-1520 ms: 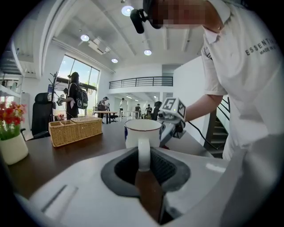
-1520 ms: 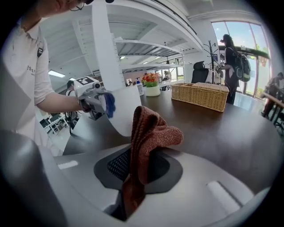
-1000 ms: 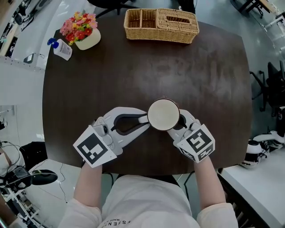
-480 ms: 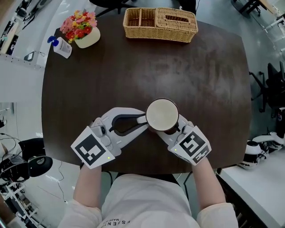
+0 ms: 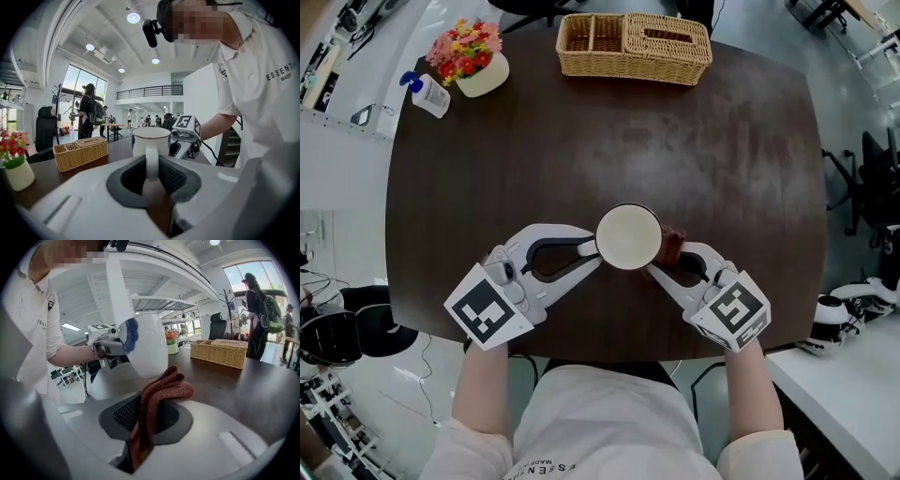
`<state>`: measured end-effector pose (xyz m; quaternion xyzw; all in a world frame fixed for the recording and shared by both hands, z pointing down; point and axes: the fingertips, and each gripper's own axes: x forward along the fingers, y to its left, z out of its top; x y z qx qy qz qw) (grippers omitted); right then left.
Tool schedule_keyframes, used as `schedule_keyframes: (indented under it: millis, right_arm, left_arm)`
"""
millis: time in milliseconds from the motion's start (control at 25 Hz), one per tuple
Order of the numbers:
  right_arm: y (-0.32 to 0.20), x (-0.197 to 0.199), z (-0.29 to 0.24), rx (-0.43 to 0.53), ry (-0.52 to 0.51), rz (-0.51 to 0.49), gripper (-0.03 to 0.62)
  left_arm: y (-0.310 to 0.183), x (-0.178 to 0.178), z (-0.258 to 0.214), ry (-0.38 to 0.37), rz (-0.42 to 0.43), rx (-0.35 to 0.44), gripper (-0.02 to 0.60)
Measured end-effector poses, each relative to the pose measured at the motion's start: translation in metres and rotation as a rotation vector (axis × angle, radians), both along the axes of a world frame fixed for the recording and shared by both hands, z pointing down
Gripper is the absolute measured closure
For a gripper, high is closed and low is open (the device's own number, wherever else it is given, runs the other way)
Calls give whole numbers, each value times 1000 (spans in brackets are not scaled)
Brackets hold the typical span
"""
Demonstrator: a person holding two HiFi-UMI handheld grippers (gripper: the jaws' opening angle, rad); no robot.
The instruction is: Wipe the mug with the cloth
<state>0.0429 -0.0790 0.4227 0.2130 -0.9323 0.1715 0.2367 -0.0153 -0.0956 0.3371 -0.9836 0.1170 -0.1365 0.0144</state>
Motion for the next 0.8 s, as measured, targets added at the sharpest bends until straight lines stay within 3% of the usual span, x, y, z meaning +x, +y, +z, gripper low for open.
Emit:
schedule_keyframes:
  millis: [320,600,800]
  right_arm:
    - [-37,48,6,16,40,313,510]
    - [-44,44,10,45,60,312,510]
    - [-45,32,20,54,79,296,510]
  left_arm:
    - [16,-8,49,2,-27,-62,514]
    - [17,-5,81,3,-9,-86,514]
    - [16,-7,114,-65,13,-115,514]
